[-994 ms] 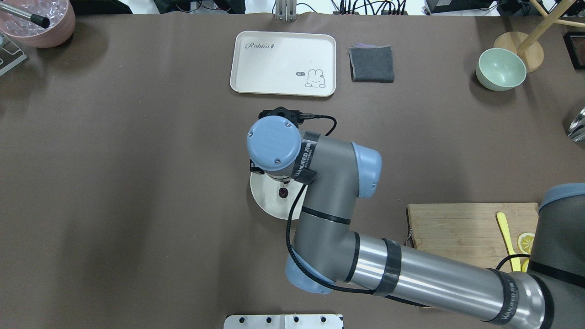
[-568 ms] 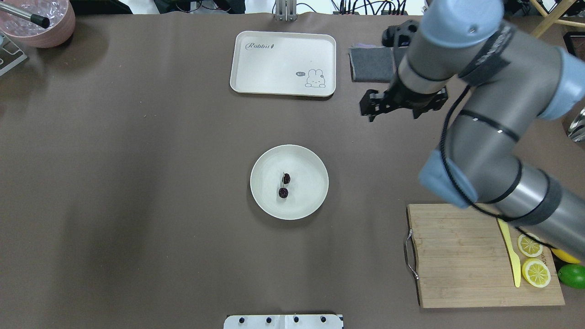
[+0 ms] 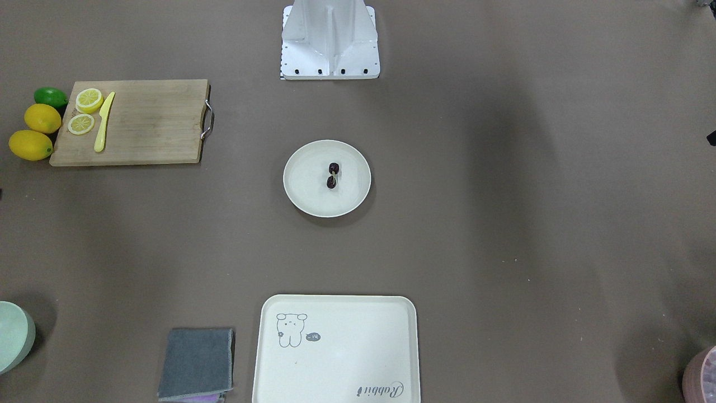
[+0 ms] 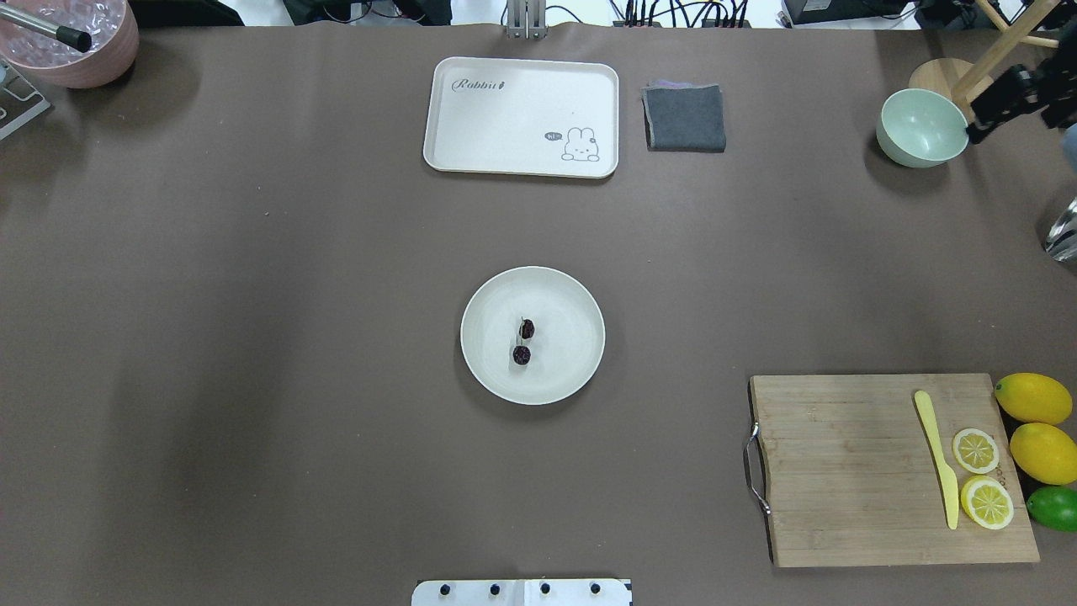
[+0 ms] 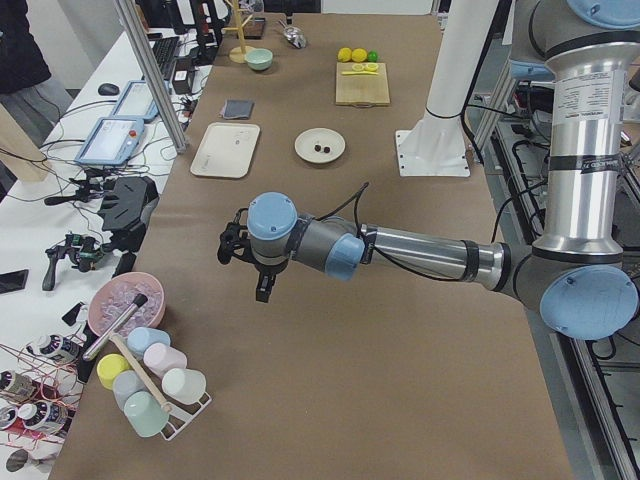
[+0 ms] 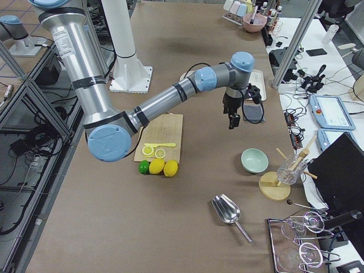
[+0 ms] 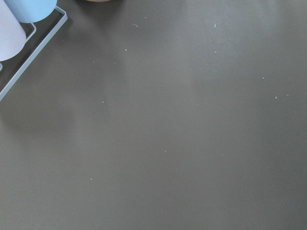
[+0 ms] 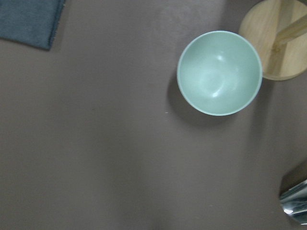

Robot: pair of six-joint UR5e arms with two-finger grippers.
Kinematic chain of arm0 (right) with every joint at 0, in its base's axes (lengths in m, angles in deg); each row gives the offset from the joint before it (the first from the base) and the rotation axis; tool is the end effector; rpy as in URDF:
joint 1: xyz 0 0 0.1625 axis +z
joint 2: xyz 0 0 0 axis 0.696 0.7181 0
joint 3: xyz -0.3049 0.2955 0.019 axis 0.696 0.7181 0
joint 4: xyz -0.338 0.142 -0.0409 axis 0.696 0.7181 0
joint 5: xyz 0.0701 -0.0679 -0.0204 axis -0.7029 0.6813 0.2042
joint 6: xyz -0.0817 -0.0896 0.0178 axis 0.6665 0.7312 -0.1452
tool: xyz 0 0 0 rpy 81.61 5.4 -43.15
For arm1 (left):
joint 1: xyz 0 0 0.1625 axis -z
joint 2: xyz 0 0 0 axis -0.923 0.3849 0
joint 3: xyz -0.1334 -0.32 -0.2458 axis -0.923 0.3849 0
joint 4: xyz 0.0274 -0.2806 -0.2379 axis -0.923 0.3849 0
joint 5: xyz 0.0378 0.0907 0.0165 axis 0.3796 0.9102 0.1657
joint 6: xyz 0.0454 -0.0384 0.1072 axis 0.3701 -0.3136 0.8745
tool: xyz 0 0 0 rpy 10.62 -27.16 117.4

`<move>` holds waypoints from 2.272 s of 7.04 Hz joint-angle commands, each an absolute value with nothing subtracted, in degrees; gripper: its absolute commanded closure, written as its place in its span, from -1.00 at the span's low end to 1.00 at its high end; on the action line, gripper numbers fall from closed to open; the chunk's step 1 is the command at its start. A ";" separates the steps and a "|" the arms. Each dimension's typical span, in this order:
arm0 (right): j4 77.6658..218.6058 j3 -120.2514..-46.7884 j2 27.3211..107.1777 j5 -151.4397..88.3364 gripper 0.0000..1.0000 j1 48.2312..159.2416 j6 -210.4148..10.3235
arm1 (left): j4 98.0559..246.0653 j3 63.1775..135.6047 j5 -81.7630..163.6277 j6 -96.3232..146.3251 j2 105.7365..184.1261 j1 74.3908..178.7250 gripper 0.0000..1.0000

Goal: Place red cherry on plate

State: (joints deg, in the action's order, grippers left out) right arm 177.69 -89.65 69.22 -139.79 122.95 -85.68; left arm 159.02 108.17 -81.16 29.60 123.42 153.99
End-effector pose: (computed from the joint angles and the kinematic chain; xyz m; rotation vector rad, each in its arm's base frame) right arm -0.0557 -0.5537 0.4802 0.0988 -0.7357 -0.2190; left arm -0.0083 -0.4470 0.5724 0.2290 0.9576 0.0638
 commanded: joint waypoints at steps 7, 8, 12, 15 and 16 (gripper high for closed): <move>174.84 -94.24 83.22 -148.54 -0.97 135.87 -71.23 | 158.97 99.42 -77.81 39.38 119.62 154.63 -0.96; 175.01 -93.63 82.53 -147.84 -0.98 134.38 -71.33 | 158.96 96.43 -77.81 39.38 119.62 155.77 -0.96; 174.49 -92.04 81.47 -143.39 -0.98 130.96 -75.18 | 156.26 95.25 -77.81 39.29 120.32 164.28 -0.96; 174.49 -88.28 81.29 -141.86 -0.99 130.85 -75.64 | 152.82 99.63 -77.90 39.20 120.94 164.57 -0.96; 174.22 -86.08 80.85 -141.95 -0.99 130.85 -75.11 | 152.64 100.70 -77.81 39.29 121.20 164.31 -0.96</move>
